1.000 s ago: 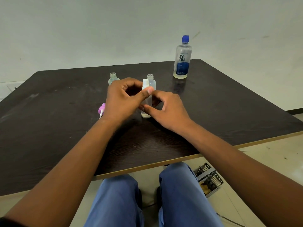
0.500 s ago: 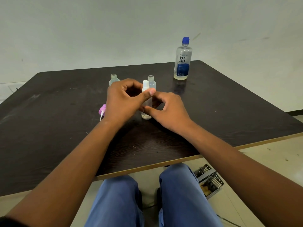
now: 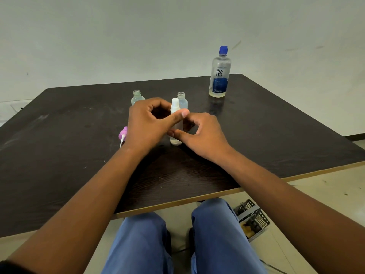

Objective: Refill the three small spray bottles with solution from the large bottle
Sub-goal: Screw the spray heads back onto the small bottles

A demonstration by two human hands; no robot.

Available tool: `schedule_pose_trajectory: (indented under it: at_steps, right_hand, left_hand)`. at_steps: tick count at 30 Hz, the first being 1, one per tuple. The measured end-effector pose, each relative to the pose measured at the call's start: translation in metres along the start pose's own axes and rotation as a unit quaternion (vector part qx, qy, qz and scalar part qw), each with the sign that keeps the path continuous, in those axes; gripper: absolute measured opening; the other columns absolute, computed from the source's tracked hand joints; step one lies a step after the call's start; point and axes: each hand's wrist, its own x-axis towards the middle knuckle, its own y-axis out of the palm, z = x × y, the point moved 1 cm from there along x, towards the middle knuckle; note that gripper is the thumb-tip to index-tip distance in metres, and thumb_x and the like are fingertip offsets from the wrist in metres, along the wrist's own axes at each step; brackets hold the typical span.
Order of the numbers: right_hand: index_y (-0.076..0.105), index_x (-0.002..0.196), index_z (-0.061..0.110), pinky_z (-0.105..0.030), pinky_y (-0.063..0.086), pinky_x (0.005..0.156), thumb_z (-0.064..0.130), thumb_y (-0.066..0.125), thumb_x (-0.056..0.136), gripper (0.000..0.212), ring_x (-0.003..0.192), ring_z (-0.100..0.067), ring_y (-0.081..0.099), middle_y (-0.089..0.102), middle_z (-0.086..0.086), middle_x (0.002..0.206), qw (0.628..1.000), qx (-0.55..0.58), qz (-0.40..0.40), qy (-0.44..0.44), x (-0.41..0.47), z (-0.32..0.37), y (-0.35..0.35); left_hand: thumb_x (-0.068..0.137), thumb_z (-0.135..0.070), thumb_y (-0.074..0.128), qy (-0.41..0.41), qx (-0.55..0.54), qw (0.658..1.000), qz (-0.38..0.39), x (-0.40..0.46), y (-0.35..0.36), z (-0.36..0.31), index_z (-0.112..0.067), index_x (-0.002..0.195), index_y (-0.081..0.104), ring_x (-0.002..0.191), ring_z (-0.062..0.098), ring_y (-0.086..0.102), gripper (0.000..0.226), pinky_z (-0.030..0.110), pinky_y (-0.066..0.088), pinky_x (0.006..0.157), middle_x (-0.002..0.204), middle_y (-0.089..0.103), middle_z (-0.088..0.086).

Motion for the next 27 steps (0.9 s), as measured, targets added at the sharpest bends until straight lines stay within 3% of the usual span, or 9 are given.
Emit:
schedule_pose_trajectory:
  at_steps: [5, 9, 12, 15, 20, 23, 25, 27]
  right_hand:
    - [0.080, 0.098, 0.019, -0.043, 0.059, 0.078, 0.045, 0.086, 0.086, 0.029, 0.078, -0.009, 0.069, 0.072, 0.011, 0.079, 1.000, 0.003, 0.000, 0.006, 0.0003, 0.0020, -0.0002]
    - [0.074, 0.087, 0.019, -0.037, 0.055, 0.074, 0.044, 0.087, 0.086, 0.028, 0.076, -0.010, 0.066, 0.068, 0.010, 0.076, 1.000, -0.002, 0.000, 0.008, 0.0005, 0.0024, -0.0006]
    - [0.076, 0.093, 0.022, -0.034, 0.057, 0.074, 0.043, 0.086, 0.087, 0.024, 0.077, -0.006, 0.067, 0.070, 0.012, 0.079, 1.000, 0.000, 0.007, 0.005, 0.0004, 0.0013, -0.0004]
    - [0.080, 0.113, 0.023, -0.043, 0.060, 0.080, 0.043, 0.085, 0.088, 0.033, 0.085, -0.010, 0.071, 0.077, 0.007, 0.089, 1.000, -0.005, 0.003, -0.004, 0.0000, 0.0002, 0.0000]
    - [0.079, 0.115, 0.022, -0.047, 0.060, 0.082, 0.046, 0.083, 0.088, 0.036, 0.089, -0.012, 0.072, 0.078, 0.005, 0.094, 1.000, -0.004, 0.009, -0.004, 0.0010, -0.0016, 0.0008]
    - [0.079, 0.109, 0.020, -0.047, 0.060, 0.081, 0.045, 0.083, 0.088, 0.032, 0.085, -0.012, 0.071, 0.077, 0.005, 0.090, 1.000, -0.004, 0.009, 0.004, 0.0018, -0.0024, 0.0015]
    - [0.079, 0.104, 0.018, -0.047, 0.059, 0.080, 0.044, 0.084, 0.088, 0.031, 0.083, -0.013, 0.071, 0.076, 0.004, 0.087, 1.000, -0.005, 0.012, 0.011, 0.0023, -0.0018, 0.0016]
    - [0.078, 0.100, 0.018, -0.046, 0.059, 0.079, 0.044, 0.084, 0.088, 0.030, 0.082, -0.014, 0.070, 0.075, 0.003, 0.085, 1.000, -0.005, 0.012, 0.013, 0.0022, -0.0015, 0.0018]
  left_hand:
    - [0.094, -0.027, 0.082, 0.005, -0.020, 0.999, 0.031, 0.0027, 0.0000, 0.0041, -0.008, 0.094, 0.081, 0.073, 0.013, 0.073, 0.019, 0.045, 0.065, 0.065, 0.085, 0.077, -0.001]
    - [0.103, -0.025, 0.068, 0.005, -0.040, 0.995, 0.091, 0.0019, -0.0004, 0.0041, -0.011, 0.106, 0.081, 0.093, 0.019, 0.077, 0.020, 0.035, 0.063, 0.076, 0.098, 0.080, 0.005]
    - [0.102, -0.027, 0.071, 0.004, -0.041, 0.996, 0.084, -0.0001, 0.0004, 0.0007, -0.015, 0.103, 0.081, 0.090, 0.011, 0.077, 0.016, 0.026, 0.061, 0.073, 0.096, 0.081, 0.000]
    - [0.088, -0.034, 0.086, -0.001, -0.022, 0.999, 0.030, -0.0005, 0.0004, 0.0010, -0.014, 0.094, 0.081, 0.079, 0.010, 0.076, 0.022, 0.027, 0.062, 0.071, 0.085, 0.079, -0.005]
    - [0.086, -0.031, 0.089, -0.005, -0.031, 0.999, 0.013, 0.0024, 0.0005, 0.0056, -0.008, 0.089, 0.080, 0.072, 0.020, 0.075, 0.024, 0.048, 0.065, 0.064, 0.087, 0.077, 0.002]
    - [0.093, -0.025, 0.082, 0.010, -0.037, 0.998, 0.039, 0.0032, 0.0013, 0.0059, -0.012, 0.089, 0.079, 0.068, 0.010, 0.071, 0.014, 0.033, 0.061, 0.059, 0.085, 0.074, -0.002]
    - [0.098, -0.021, 0.077, 0.018, -0.039, 0.997, 0.063, 0.0034, 0.0016, 0.0048, -0.014, 0.093, 0.080, 0.073, 0.004, 0.070, 0.009, 0.023, 0.055, 0.066, 0.085, 0.074, -0.009]
    - [0.102, -0.019, 0.071, 0.015, -0.045, 0.996, 0.081, 0.0039, 0.0020, 0.0050, -0.010, 0.101, 0.081, 0.085, 0.006, 0.073, 0.014, 0.020, 0.054, 0.072, 0.092, 0.077, -0.005]
